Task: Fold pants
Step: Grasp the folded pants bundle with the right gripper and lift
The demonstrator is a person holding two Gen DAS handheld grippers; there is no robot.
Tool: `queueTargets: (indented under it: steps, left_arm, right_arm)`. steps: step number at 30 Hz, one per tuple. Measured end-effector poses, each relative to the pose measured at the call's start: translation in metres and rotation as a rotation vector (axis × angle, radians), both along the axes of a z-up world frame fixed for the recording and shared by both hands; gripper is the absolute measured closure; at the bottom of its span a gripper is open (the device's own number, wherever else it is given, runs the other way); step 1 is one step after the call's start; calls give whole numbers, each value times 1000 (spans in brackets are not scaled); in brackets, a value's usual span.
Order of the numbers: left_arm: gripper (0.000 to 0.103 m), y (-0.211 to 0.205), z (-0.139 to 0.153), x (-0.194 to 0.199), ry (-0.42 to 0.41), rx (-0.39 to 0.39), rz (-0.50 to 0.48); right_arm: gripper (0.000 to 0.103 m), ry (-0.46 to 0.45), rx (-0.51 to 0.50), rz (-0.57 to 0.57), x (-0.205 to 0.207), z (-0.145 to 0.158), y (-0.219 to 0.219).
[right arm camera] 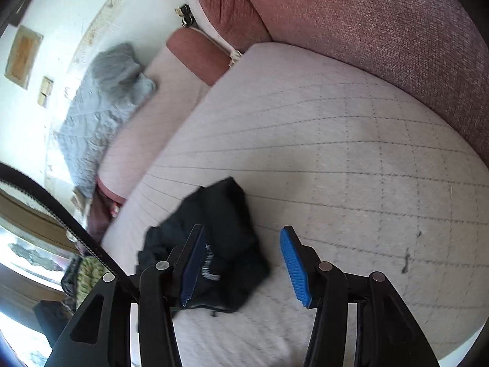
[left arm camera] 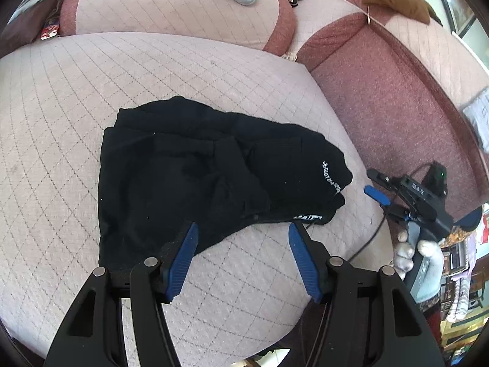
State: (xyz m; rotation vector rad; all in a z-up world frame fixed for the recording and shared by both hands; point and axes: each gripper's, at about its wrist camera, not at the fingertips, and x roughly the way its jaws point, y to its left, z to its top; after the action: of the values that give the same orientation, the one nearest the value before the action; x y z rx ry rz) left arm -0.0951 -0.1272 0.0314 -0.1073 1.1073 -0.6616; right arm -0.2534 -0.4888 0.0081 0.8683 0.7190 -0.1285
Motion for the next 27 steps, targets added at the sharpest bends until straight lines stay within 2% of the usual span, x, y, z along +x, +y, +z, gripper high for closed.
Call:
queueTargets:
  steps: [5, 8, 10, 12, 14, 16, 17, 19, 21, 23, 27]
  left_arm:
    - [42, 3, 11, -1, -15, -3, 12]
    - [42, 0, 20, 0, -36, 9, 4]
    - [42, -6, 26, 3, -57, 22, -17]
    - [42, -15, 28, 8, -61, 35, -41]
    - [42, -32, 26, 19, -43, 44, -67]
    - [42, -55, 23, 30, -31, 56, -100]
    - [42, -66, 23, 34, -32, 62, -115]
    - [42, -95, 24, 42, -38, 70, -150]
    - [42, -127, 25, 52, -38, 75, -196]
    - [42, -154, 25, 61, -40, 85, -229]
    - [40, -222, 6, 85, 5, 134, -321]
  right_arm:
    - [47, 65, 29, 130, 43, -19, 18]
    - [70, 87, 47, 185, 52, -30, 23]
    - [94, 55, 49, 212, 40, -24, 21]
    - [94, 34, 120, 223, 24, -26, 13]
    - [93, 77, 138, 238, 14, -36, 7]
    - [86, 148, 118, 266, 8, -52, 3]
    - [83, 156, 112, 269, 5, -55, 1]
    - [83, 141, 124, 273, -1, -58, -5]
    - [59, 92, 167, 269, -8, -60, -13]
    - [51, 46, 200, 277, -8, -63, -18]
    - [45, 18, 223, 304, 6, -67, -19]
